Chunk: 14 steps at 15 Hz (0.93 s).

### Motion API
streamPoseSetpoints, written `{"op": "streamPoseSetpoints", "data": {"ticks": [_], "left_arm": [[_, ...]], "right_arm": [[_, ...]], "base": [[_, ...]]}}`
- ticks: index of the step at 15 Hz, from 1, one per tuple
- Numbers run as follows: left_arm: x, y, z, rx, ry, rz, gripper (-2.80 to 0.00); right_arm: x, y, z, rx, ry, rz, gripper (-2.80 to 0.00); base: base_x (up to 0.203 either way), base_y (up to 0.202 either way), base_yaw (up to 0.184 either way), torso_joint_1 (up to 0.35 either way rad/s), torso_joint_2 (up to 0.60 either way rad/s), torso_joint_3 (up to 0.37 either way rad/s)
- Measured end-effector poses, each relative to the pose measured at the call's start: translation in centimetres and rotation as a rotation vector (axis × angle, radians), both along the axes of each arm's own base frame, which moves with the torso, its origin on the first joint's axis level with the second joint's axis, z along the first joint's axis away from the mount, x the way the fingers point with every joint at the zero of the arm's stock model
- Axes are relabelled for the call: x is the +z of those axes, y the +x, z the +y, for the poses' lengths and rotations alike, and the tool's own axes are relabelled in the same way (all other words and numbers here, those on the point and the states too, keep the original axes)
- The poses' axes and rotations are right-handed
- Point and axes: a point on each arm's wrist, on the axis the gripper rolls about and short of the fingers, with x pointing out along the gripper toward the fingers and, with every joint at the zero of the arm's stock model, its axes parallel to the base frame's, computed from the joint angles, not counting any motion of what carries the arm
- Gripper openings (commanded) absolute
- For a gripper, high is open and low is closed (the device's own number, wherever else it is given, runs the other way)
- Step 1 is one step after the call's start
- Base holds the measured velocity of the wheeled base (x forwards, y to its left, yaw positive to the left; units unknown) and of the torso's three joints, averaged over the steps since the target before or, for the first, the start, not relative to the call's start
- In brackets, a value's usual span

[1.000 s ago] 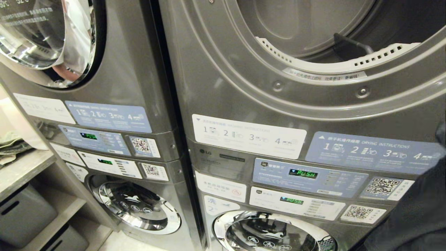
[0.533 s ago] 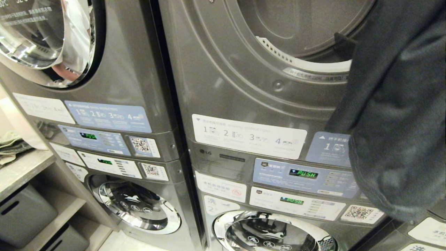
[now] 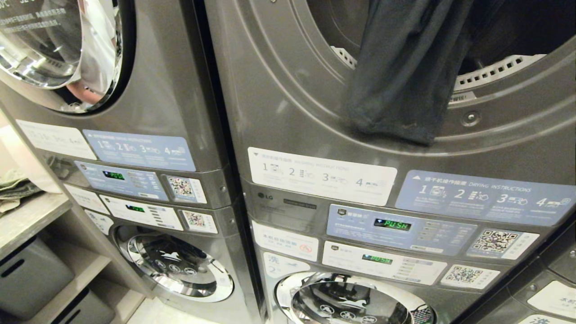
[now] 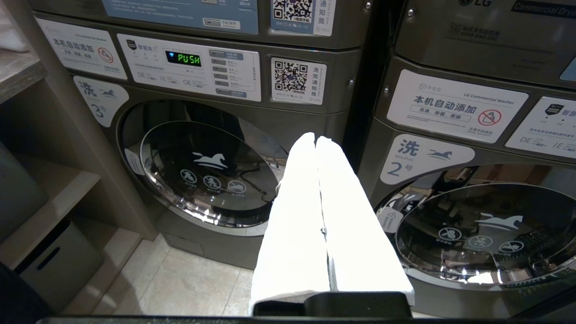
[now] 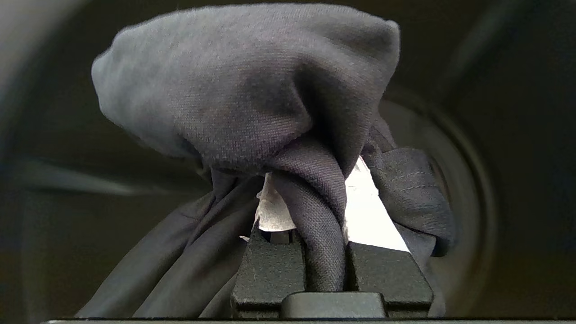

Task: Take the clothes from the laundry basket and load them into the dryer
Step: Put the clothes in the dryer

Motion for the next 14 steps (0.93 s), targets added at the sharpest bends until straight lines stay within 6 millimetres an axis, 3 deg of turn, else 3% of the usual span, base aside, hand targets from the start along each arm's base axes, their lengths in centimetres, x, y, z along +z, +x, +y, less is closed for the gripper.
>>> {"op": "streamPoseSetpoints", "data": {"ticks": [3,6,7,14], "left_arm": [[0.0,0.0,0.0,0.0,0.0,0.0,-2.8],[0.0,0.0,0.0,0.0,0.0,0.0,-2.8],[0.0,0.0,0.0,0.0,0.0,0.0,-2.8],[0.0,0.0,0.0,0.0,0.0,0.0,-2.8]], "right_arm": [[-3.4,4.7,1.7,-0.096,0.099,0.209,-2.8],[-5.9,6.9,2.3,-0.074,0.148,0.406,-2.8],[-6.4,7.3,2.4,-0.064,0.155,0.452,0.0],[-6.7,6.8,2.2,-0.051,0.121,0.524,0.0]], "base": [[0.0,0.0,0.0,0.0,0.0,0.0],[0.0,0.0,0.0,0.0,0.0,0.0],[0.0,0.0,0.0,0.0,0.0,0.0],[0.0,0.0,0.0,0.0,0.0,0.0]]}}
